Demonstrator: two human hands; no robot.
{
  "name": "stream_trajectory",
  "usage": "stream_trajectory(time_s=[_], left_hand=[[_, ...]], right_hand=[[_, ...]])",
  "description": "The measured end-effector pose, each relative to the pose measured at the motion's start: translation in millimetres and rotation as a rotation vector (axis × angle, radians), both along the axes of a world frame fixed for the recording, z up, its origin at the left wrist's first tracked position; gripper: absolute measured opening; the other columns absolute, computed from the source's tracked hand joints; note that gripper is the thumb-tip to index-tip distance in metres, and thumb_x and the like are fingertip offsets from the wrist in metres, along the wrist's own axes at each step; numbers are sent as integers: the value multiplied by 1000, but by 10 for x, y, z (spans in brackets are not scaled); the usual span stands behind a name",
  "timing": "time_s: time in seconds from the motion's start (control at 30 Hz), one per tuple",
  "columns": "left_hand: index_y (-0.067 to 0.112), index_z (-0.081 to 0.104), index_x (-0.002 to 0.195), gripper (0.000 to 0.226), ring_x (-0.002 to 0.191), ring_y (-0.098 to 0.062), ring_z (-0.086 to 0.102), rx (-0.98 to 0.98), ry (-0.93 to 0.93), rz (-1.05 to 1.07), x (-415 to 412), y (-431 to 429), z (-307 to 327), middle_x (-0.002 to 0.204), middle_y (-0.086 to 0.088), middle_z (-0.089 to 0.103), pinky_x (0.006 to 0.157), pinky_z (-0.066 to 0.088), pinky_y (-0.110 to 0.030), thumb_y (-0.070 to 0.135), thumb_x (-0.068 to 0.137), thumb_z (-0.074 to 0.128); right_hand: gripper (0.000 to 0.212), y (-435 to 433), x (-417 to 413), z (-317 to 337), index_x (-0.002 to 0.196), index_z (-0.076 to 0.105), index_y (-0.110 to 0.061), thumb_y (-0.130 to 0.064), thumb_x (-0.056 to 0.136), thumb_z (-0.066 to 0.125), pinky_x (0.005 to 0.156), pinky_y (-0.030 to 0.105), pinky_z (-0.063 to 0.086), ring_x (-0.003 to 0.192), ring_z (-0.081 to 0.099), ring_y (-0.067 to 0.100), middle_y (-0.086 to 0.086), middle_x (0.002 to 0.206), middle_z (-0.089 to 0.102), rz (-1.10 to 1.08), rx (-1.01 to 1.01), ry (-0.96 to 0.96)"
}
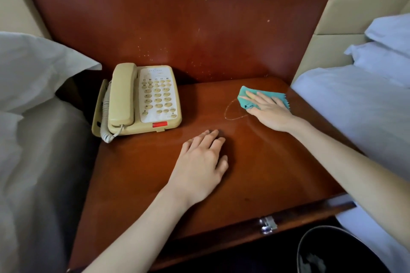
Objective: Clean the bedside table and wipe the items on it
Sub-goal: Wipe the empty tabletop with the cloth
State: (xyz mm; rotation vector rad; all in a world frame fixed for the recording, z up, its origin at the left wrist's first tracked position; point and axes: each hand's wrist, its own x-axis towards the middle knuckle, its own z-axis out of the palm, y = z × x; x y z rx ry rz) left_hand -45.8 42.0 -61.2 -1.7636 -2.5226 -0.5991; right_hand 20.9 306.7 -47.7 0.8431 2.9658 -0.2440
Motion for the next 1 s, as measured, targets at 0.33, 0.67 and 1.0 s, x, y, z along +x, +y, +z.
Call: stream_trajectory(time_s=[0.33, 0.67, 1.0], left_hand=[[25, 34, 144, 49, 145, -14, 18, 5, 2, 1, 22, -7, -5, 156, 4, 27, 115, 15, -32, 39, 98, 34], [25, 40, 141, 47, 143, -12, 20, 28, -35, 12, 1, 15, -7, 154, 5, 32, 113, 16, -32, 39, 96, 38], [25, 40, 141, 46, 143, -12, 20, 28, -35, 23, 8, 12, -3, 154, 5, 32, 113, 17, -33, 38, 96, 39]], right_hand=[[48, -227, -20, 16, 150, 3, -42, -36, 104, 15, 117, 39, -6, 145, -9, 2, -22, 159, -3, 63, -56, 2], [53, 313, -798, 38, 152, 7, -39, -47, 100, 13, 118, 46, -6, 148, -5, 9, -17, 160, 0, -125, -57, 14], [50, 81, -695, 35, 151, 3, -39, -41, 102, 15, 116, 45, -6, 147, -7, 8, -16, 160, -3, 8, -14, 8]])
